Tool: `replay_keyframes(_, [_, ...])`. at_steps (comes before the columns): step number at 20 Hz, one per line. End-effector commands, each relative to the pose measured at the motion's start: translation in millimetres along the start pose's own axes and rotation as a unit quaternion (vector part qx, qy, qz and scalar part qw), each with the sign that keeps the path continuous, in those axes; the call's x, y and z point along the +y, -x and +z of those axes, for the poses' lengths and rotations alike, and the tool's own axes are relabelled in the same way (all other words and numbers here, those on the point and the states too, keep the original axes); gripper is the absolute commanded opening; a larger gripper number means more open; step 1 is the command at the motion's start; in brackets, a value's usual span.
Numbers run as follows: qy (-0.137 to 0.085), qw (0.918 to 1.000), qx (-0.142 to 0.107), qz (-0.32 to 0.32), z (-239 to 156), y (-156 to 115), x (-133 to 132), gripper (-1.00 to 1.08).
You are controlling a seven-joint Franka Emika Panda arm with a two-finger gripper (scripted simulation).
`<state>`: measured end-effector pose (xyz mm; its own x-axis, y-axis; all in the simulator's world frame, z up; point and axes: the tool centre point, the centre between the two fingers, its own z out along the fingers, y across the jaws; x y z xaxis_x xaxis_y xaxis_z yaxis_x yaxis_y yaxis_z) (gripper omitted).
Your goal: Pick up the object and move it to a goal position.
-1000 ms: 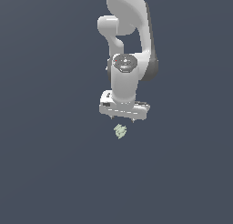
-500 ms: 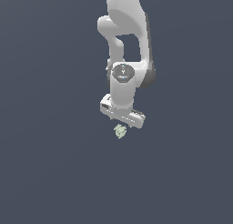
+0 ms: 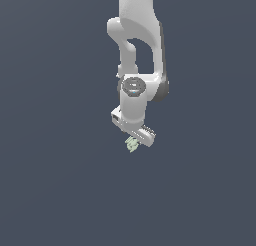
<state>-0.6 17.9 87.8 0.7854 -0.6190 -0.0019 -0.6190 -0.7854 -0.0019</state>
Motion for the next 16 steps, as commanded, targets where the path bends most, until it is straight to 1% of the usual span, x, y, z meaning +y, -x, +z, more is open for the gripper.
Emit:
replay_keyframes(1, [0.0, 0.9999, 0.001, 0.015, 3, 0, 1, 1.0])
replay_keyframes(5, [0.001, 0.9996, 0.001, 0.027, 6, -1, 1, 1.0])
replay_keyframes(10, [0.001, 0.9997, 0.001, 0.026, 7, 0, 1, 1.0])
replay_keyframes(16, [0.001, 0.9996, 0.001, 0.027, 30, 0, 2, 1.0])
